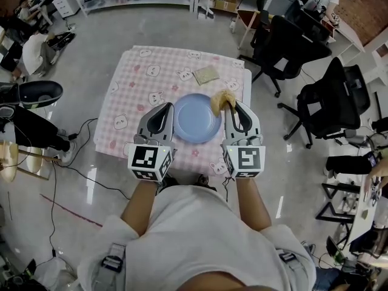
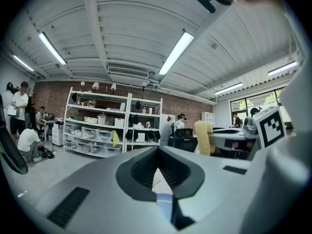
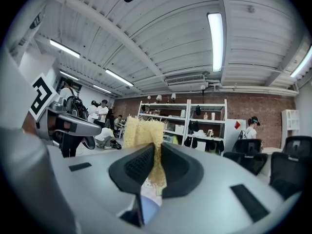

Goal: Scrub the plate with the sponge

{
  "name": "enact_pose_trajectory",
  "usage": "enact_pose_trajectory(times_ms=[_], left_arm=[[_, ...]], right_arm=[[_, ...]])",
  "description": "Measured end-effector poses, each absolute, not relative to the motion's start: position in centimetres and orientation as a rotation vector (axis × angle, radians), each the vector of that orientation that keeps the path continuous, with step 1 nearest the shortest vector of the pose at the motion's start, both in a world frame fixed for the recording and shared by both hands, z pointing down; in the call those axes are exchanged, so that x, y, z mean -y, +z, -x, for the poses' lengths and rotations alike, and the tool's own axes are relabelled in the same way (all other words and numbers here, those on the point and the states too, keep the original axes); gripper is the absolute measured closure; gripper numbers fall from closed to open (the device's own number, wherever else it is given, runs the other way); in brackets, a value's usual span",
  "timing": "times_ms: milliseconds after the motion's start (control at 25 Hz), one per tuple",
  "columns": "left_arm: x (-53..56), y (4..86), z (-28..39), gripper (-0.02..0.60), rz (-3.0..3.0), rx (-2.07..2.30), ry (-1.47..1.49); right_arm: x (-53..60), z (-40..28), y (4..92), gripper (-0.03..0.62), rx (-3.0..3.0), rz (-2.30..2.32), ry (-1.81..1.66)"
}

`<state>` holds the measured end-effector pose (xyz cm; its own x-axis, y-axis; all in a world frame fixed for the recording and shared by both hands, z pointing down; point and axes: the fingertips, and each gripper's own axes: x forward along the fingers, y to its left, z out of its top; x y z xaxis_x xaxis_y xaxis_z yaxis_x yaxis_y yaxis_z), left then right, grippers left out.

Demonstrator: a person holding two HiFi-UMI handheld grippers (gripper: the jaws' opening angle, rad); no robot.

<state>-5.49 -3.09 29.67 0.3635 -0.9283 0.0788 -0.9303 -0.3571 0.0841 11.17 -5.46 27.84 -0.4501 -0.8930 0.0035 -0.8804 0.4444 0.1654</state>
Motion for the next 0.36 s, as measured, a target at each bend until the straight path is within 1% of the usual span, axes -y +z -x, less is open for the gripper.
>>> enact_pose_trajectory(times_ms=[360], left_arm=[[3.12,29.56,5.34,0.571,-2.500,1.705,0.030]], right_arm=[[5.47,-10.93,27.72,0.551,2.598,-1.586,-0.216]])
